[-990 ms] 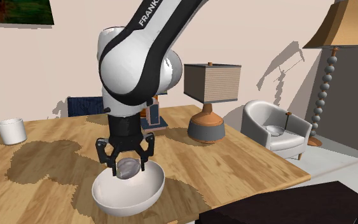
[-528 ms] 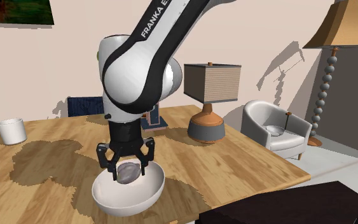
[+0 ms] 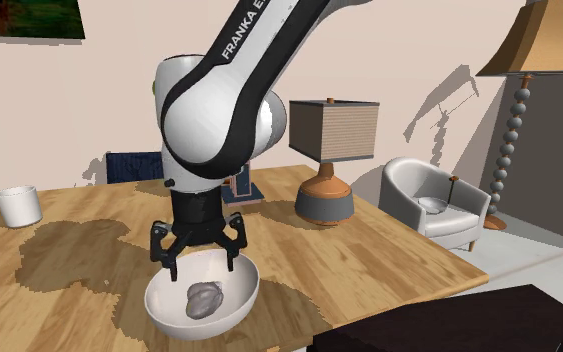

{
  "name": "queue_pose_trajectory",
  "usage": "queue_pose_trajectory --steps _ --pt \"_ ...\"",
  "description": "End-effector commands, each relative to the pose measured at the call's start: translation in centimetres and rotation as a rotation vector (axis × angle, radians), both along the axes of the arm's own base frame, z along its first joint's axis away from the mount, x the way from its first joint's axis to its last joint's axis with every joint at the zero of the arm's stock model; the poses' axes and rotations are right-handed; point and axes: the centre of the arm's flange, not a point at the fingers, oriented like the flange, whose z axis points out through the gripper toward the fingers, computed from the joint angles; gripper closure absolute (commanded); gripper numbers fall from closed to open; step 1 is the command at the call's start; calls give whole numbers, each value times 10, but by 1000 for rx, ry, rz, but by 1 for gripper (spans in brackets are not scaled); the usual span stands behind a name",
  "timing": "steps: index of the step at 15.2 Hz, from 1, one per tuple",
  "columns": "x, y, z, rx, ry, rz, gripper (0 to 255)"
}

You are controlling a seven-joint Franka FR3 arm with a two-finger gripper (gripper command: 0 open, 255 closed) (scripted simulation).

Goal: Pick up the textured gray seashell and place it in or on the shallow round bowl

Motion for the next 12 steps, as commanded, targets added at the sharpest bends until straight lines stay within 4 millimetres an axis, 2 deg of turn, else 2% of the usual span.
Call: queue_pose_trajectory --steps 1,4,12 --pt "0 0 13 0 0 0 0" --pt "0 -1 50 0 0 0 0" --pt "0 -1 50 0 0 0 0"
